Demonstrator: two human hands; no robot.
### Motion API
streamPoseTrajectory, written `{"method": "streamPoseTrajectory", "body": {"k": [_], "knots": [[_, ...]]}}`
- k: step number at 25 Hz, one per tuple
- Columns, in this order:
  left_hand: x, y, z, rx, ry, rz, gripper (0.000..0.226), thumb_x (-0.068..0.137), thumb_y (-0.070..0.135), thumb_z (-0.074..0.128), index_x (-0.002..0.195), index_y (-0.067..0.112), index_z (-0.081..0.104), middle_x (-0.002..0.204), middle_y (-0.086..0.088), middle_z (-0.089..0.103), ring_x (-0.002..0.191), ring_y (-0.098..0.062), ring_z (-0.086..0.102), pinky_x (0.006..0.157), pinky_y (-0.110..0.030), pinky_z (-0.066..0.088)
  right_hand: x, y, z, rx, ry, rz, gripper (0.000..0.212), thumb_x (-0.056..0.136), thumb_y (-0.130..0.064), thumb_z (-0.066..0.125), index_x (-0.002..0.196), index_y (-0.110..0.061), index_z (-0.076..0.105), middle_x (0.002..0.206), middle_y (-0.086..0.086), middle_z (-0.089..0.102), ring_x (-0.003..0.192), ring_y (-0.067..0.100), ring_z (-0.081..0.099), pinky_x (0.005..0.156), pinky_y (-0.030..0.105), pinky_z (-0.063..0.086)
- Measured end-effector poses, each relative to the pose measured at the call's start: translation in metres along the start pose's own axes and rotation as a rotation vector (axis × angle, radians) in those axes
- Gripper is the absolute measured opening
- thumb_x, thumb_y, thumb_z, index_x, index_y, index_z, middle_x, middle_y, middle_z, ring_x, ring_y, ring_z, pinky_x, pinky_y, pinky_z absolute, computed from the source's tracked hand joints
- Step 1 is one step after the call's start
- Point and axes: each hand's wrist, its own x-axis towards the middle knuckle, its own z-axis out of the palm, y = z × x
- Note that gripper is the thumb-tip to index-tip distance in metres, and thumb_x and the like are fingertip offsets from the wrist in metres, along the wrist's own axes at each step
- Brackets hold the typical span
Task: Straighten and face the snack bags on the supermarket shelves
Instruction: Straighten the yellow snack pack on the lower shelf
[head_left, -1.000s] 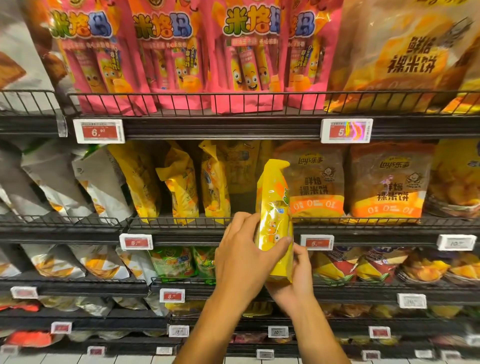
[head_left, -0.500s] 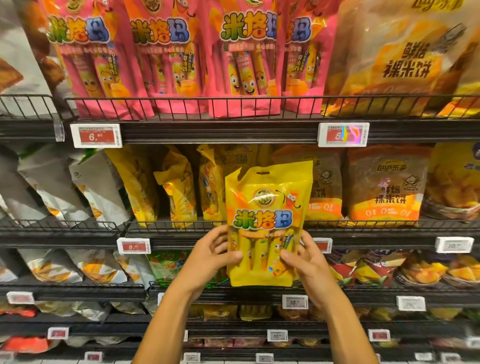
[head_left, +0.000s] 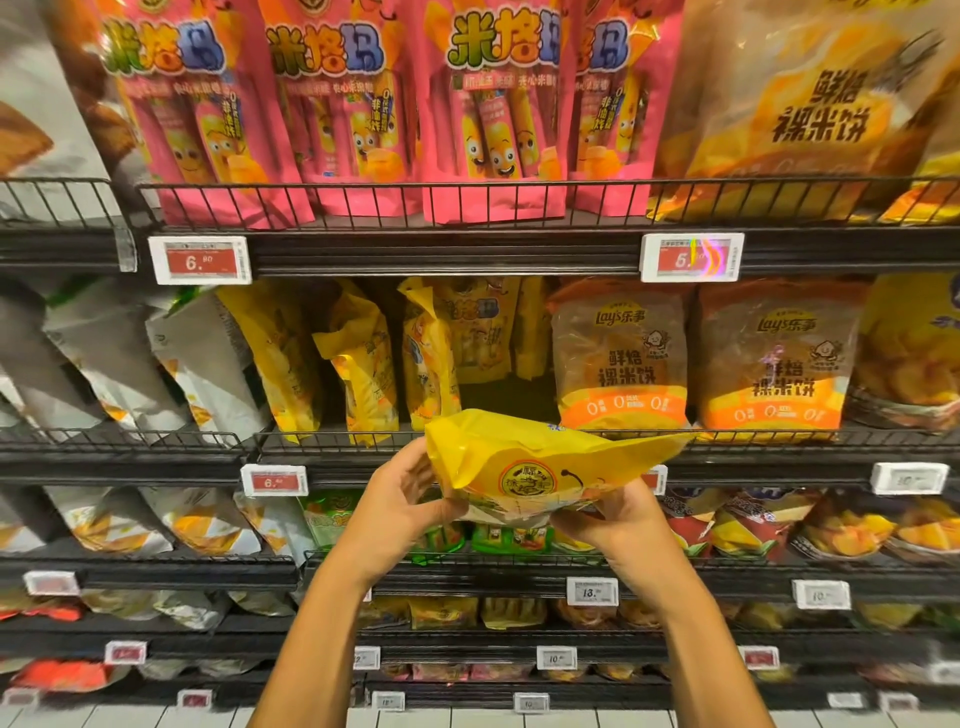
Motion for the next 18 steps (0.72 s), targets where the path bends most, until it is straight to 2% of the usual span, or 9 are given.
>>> {"method": "streamPoseTrajectory", "body": {"k": [2,4,6,7,9,12,15,18], "knots": [[-0.002,0.001,0.000,-0.013,0.009,0.006,0.058,0.060,0.026,0.089,0.112,0.041,0.068,0.121,0.003,0.070,0.115,-0.017,0.065,0.092,-0.025,0.052,-0.001,-0.003,0.001,-0.004,0.005,-0.004,0.055,0.066,-0.009,0.085,0.116,-0.014,0.063,0.114,-0.002,0.075,0.112,0.017,0.068,0.097,0.039,0.053],[-0.003,0.003,0.000,-0.016,0.011,0.007,0.056,0.059,0.024,0.088,0.109,0.042,0.069,0.117,0.005,0.072,0.112,-0.016,0.066,0.091,-0.024,0.052,-0.002,-0.006,0.002,-0.011,-0.007,-0.019,0.054,0.068,-0.007,0.089,0.113,-0.025,0.066,0.114,-0.005,0.074,0.111,0.013,0.068,0.092,0.030,0.055],[-0.005,0.008,-0.001,-0.020,-0.008,-0.001,0.056,0.061,0.023,0.087,0.111,0.042,0.068,0.117,0.005,0.071,0.111,-0.015,0.066,0.090,-0.023,0.052,-0.005,-0.013,0.001,0.001,-0.030,-0.034,0.053,0.069,-0.017,0.087,0.112,-0.040,0.067,0.118,-0.009,0.072,0.111,0.008,0.067,0.086,0.021,0.054],[-0.005,0.011,-0.001,-0.021,-0.022,-0.006,0.057,0.062,0.025,0.087,0.113,0.042,0.067,0.120,0.006,0.070,0.113,-0.014,0.065,0.091,-0.022,0.051,-0.006,-0.018,0.000,0.028,-0.046,-0.029,0.053,0.069,-0.024,0.085,0.115,-0.043,0.067,0.121,-0.009,0.071,0.113,0.008,0.066,0.086,0.021,0.054],[-0.007,0.017,-0.002,-0.039,-0.041,-0.024,0.056,0.064,0.031,0.088,0.115,0.040,0.067,0.123,0.007,0.069,0.113,-0.012,0.065,0.087,-0.019,0.052,-0.007,-0.026,-0.002,0.097,-0.084,0.008,0.055,0.069,-0.033,0.083,0.121,-0.039,0.066,0.126,-0.003,0.070,0.117,0.014,0.065,0.089,0.029,0.056],[-0.007,0.026,0.000,-0.078,-0.047,-0.092,0.050,0.067,0.038,0.084,0.113,0.036,0.068,0.115,0.005,0.071,0.104,-0.012,0.068,0.072,-0.019,0.053,-0.003,-0.039,-0.003,0.165,-0.099,0.077,0.047,0.077,-0.028,0.082,0.122,-0.027,0.067,0.123,0.008,0.071,0.110,0.025,0.069,0.082,0.035,0.058],[-0.004,0.032,0.002,-0.109,-0.018,-0.169,0.045,0.069,0.045,0.080,0.109,0.029,0.070,0.110,-0.001,0.073,0.095,-0.019,0.070,0.069,-0.030,0.055,0.000,-0.050,0.001,0.203,-0.094,0.150,0.049,0.083,-0.030,0.075,0.127,-0.012,0.064,0.120,0.013,0.072,0.101,0.026,0.072,0.075,0.031,0.058],[0.000,0.039,0.006,-0.210,0.028,-0.278,0.049,0.073,0.049,0.080,0.108,0.015,0.073,0.109,-0.012,0.074,0.095,-0.027,0.071,0.071,-0.042,0.060,0.003,-0.058,0.008,0.271,-0.079,0.248,0.040,0.083,-0.038,0.070,0.114,-0.014,0.074,0.117,0.013,0.074,0.104,0.026,0.073,0.078,0.033,0.060]]}}
